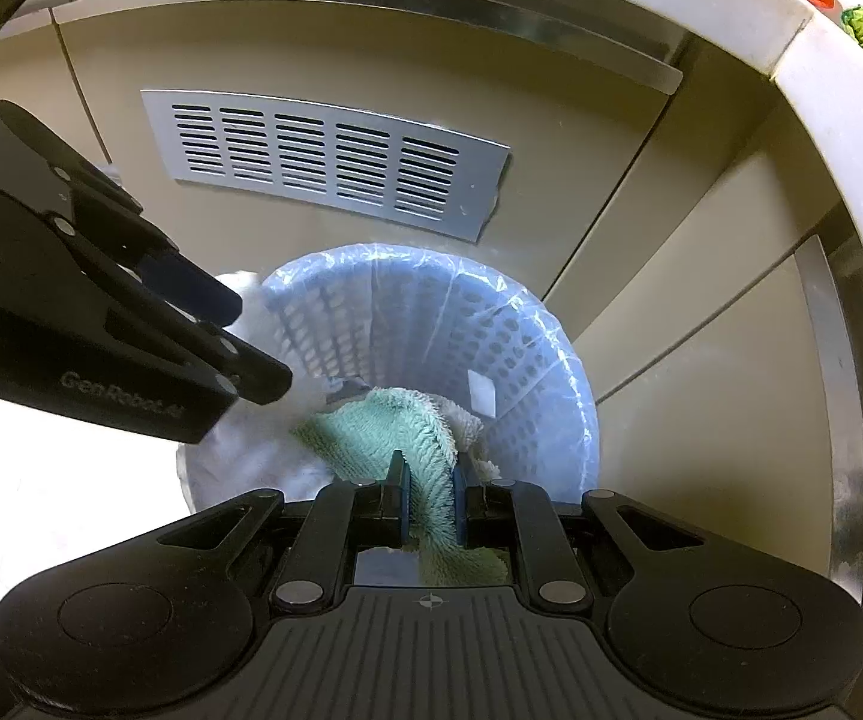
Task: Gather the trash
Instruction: 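Open both grippers to drop the towel and tissue into the wastebasket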
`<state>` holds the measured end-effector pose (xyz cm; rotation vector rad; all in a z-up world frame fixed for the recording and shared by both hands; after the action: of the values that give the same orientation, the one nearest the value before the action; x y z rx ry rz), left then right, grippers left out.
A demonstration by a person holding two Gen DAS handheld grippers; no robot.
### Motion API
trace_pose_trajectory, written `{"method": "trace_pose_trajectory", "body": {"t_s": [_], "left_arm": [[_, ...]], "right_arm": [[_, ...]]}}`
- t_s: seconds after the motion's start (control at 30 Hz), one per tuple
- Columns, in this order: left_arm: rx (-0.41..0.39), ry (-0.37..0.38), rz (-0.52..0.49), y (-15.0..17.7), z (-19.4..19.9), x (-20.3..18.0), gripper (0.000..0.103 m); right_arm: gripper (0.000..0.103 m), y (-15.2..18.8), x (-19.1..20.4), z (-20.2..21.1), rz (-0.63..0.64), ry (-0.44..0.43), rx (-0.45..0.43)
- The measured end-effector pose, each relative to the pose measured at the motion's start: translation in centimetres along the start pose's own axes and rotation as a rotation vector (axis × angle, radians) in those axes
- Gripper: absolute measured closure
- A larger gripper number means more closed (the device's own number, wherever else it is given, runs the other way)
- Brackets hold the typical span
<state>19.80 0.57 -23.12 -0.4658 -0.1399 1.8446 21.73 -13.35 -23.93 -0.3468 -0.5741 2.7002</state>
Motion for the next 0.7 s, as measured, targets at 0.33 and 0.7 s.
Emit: {"method": "trace_pose_trajectory", "body": {"t_s": [0.33, 0.7], "left_arm": [[0.005, -0.018, 0.023, 1.1, 0.8, 0.3, 0.066], [-0.01, -0.046, 0.053, 1.5, 1.5, 1.3, 0.064]], "right_arm": [[0.089, -0.1, 0.0, -0.1, 0.002, -0.001, -0.003], [0.046, -0.5, -0.1, -0.4, -0.018, -0.012, -0.019]]}}
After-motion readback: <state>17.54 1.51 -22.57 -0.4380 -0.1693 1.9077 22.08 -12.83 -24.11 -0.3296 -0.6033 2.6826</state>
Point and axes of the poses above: each gripper's, at about its wrist camera, not at the fingertips, and z roughly against the way its jaws point, x to its left, y to its underside, the point moved 4 cm from there along -z, roughly the way its jaws point, and after that the axes turned 6 degrees about z, right-handed, at the moved point
